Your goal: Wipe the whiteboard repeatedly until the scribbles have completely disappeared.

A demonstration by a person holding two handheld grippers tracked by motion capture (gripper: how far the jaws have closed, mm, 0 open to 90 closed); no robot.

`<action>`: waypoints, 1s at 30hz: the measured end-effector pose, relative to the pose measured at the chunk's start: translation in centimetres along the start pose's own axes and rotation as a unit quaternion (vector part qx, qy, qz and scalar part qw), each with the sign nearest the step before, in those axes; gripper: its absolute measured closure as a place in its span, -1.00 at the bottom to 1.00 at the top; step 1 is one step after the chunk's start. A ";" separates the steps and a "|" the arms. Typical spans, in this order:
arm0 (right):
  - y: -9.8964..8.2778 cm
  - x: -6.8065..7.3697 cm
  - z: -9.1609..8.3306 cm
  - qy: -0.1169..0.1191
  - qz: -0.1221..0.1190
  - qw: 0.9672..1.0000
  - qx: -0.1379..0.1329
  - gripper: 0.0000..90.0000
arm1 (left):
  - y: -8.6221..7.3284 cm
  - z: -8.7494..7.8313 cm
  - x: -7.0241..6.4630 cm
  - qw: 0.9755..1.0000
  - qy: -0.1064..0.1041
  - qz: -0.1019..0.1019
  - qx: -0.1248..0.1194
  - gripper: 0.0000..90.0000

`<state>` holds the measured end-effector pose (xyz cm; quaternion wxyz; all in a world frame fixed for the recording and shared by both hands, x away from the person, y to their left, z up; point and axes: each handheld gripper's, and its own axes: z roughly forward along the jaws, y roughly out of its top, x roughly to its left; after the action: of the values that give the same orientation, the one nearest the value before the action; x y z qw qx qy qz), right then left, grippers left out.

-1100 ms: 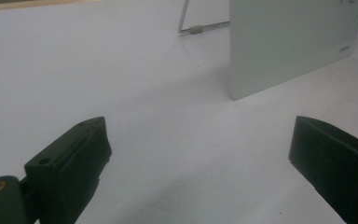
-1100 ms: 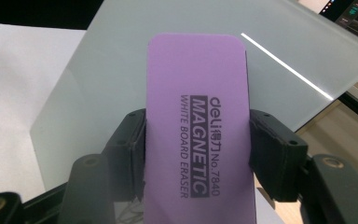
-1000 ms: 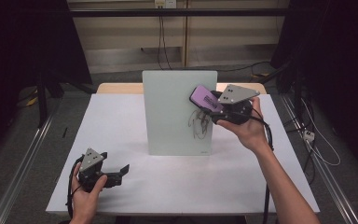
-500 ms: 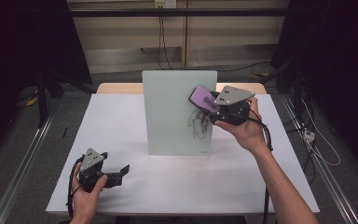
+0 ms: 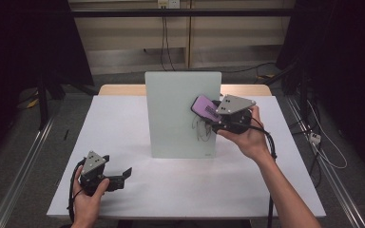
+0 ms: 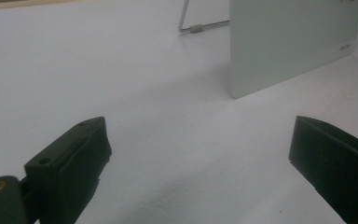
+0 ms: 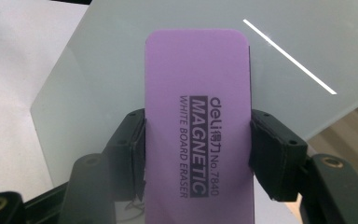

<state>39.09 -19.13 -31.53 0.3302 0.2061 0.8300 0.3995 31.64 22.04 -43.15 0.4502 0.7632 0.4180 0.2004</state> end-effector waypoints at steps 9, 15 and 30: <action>-1.0 1.0 0.5 0.016 0.006 1.000 0.005 -0.07 | 0.0 0.2 -0.1 1.000 -0.007 -0.003 0.002 -0.89; -1.1 1.2 0.7 0.022 0.009 1.000 0.006 -0.07 | -0.1 0.5 -0.3 1.000 -0.011 0.000 0.009 -0.89; 1.9 -1.5 -0.3 -0.009 0.006 1.000 -0.017 -0.07 | 0.0 0.3 -0.1 1.000 -0.010 -0.002 0.007 -0.89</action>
<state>40.11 -19.10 -29.33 0.3391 0.2090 0.8189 0.4132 31.81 21.79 -43.37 0.4491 0.7674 0.4167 0.1891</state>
